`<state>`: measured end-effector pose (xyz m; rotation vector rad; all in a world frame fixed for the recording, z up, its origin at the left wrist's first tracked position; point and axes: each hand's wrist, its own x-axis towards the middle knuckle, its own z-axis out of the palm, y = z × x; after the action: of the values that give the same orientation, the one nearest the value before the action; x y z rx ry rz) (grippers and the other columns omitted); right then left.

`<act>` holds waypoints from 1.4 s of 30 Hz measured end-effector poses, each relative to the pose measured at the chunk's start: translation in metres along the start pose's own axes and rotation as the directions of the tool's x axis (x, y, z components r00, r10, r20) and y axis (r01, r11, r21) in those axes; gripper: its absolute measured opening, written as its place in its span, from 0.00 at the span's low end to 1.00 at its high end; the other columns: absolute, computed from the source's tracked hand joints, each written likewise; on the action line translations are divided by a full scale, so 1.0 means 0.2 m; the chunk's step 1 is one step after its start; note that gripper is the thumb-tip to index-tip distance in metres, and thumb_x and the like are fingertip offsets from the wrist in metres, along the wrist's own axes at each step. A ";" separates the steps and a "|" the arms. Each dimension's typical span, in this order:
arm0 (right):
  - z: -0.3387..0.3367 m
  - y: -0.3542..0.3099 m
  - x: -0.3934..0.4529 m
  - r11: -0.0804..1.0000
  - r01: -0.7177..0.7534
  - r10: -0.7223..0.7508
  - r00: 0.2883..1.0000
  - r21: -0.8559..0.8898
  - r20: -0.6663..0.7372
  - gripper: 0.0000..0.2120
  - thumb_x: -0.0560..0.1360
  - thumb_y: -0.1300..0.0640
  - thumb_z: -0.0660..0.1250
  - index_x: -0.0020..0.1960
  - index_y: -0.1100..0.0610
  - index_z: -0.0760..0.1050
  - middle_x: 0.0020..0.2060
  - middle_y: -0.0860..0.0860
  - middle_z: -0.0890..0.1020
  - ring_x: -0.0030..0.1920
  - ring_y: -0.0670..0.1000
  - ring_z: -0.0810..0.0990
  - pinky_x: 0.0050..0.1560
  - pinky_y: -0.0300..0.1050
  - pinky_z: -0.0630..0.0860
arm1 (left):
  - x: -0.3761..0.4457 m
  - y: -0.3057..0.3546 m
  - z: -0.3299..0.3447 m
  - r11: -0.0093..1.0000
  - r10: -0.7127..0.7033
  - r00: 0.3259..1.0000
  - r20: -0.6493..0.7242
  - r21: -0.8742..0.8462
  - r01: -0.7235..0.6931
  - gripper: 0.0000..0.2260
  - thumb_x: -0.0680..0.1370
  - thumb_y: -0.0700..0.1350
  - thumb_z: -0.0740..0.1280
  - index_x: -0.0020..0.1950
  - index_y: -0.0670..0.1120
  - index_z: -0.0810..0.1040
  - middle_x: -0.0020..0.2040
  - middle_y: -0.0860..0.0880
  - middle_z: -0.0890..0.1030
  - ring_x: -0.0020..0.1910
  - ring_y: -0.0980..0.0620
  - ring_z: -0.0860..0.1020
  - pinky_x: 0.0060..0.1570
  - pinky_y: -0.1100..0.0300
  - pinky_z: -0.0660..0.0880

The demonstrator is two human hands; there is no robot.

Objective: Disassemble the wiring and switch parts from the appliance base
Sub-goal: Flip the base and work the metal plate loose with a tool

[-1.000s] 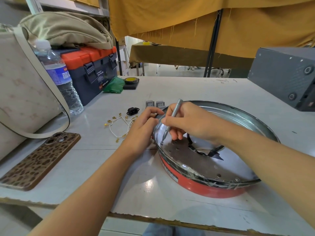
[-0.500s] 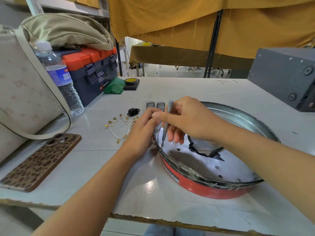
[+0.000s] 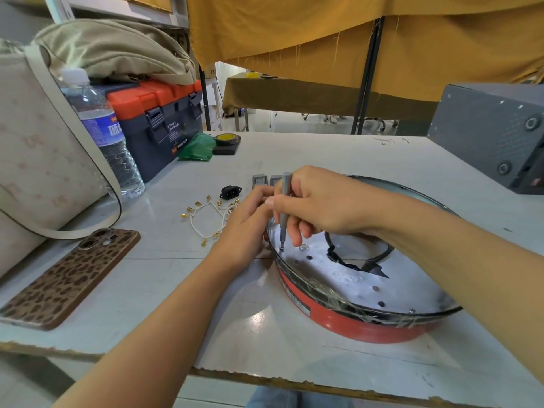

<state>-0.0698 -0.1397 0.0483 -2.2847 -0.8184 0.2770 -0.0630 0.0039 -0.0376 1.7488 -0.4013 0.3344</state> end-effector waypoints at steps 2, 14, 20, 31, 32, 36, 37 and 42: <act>0.00 0.01 0.01 1.000 0.017 -0.017 1.000 0.003 0.012 0.19 0.81 0.54 0.58 0.42 0.67 0.77 0.26 0.54 0.81 0.23 0.43 0.73 0.27 0.30 0.69 | 0.00 0.00 0.00 1.000 -0.004 1.000 0.003 -0.005 0.004 0.08 0.75 0.51 0.56 0.43 0.55 0.74 0.38 0.63 0.78 0.43 0.63 0.75 0.44 0.65 0.71; -0.05 0.03 -0.01 0.996 0.079 -0.084 0.990 0.049 0.116 0.14 0.81 0.54 0.58 0.41 0.58 0.76 0.27 0.52 0.81 0.26 0.43 0.72 0.32 0.31 0.70 | -0.01 -0.01 0.00 0.999 0.025 1.000 -0.004 -0.048 -0.025 0.09 0.75 0.46 0.57 0.46 0.50 0.76 0.40 0.61 0.80 0.42 0.63 0.77 0.42 0.71 0.72; -0.04 0.03 -0.02 0.998 0.057 -0.057 0.995 0.011 0.082 0.14 0.81 0.54 0.59 0.43 0.59 0.77 0.29 0.52 0.82 0.27 0.43 0.73 0.32 0.32 0.70 | -0.01 -0.01 0.00 0.999 0.000 1.000 -0.009 -0.037 0.000 0.09 0.75 0.46 0.57 0.48 0.50 0.77 0.42 0.58 0.81 0.44 0.61 0.78 0.42 0.69 0.74; 0.05 -0.03 0.00 0.906 -0.048 -0.092 0.947 -0.419 -0.307 0.19 0.75 0.45 0.66 0.31 0.52 0.65 0.26 0.49 0.71 0.28 0.49 0.74 0.36 0.45 0.74 | 0.00 -0.01 0.00 0.999 0.017 1.000 0.002 -0.032 -0.017 0.08 0.73 0.44 0.56 0.43 0.52 0.74 0.38 0.59 0.78 0.39 0.60 0.74 0.40 0.65 0.72; 0.05 -0.03 0.00 0.910 -0.059 -0.073 0.952 -0.411 -0.297 0.19 0.75 0.46 0.66 0.31 0.53 0.65 0.24 0.49 0.72 0.26 0.48 0.74 0.35 0.43 0.75 | 0.00 -0.02 0.00 0.999 0.003 1.000 -0.001 -0.034 -0.003 0.08 0.73 0.44 0.56 0.43 0.52 0.74 0.38 0.60 0.77 0.38 0.61 0.74 0.39 0.67 0.71; 0.04 -0.03 -0.01 0.971 -0.078 0.046 0.988 -0.225 -0.144 0.15 0.78 0.55 0.63 0.34 0.59 0.73 0.22 0.51 0.80 0.19 0.43 0.75 0.22 0.29 0.67 | 0.00 -0.02 0.00 0.999 -0.029 0.999 -0.012 -0.018 0.029 0.10 0.73 0.47 0.57 0.50 0.50 0.75 0.44 0.55 0.79 0.43 0.60 0.76 0.42 0.68 0.73; 0.04 -0.03 -0.01 0.980 -0.080 0.059 0.991 -0.181 -0.123 0.15 0.79 0.56 0.62 0.35 0.61 0.75 0.23 0.52 0.81 0.19 0.43 0.76 0.21 0.29 0.67 | 0.01 -0.02 0.00 1.000 -0.027 1.000 -0.013 -0.010 0.027 0.10 0.73 0.48 0.57 0.50 0.50 0.75 0.44 0.55 0.79 0.43 0.60 0.76 0.42 0.68 0.72; 0.03 -0.02 -0.02 0.997 -0.039 0.034 0.997 -0.064 -0.072 0.16 0.79 0.57 0.62 0.37 0.64 0.75 0.27 0.55 0.83 0.22 0.49 0.79 0.24 0.35 0.73 | 0.00 -0.02 0.00 0.999 -0.027 1.000 -0.012 -0.019 0.027 0.10 0.73 0.47 0.57 0.49 0.51 0.75 0.41 0.59 0.79 0.41 0.62 0.76 0.41 0.70 0.71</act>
<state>-0.0770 -0.1365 0.0466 -2.3587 -0.7600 0.1868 -0.0607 0.0053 -0.0410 1.7313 -0.3701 0.3210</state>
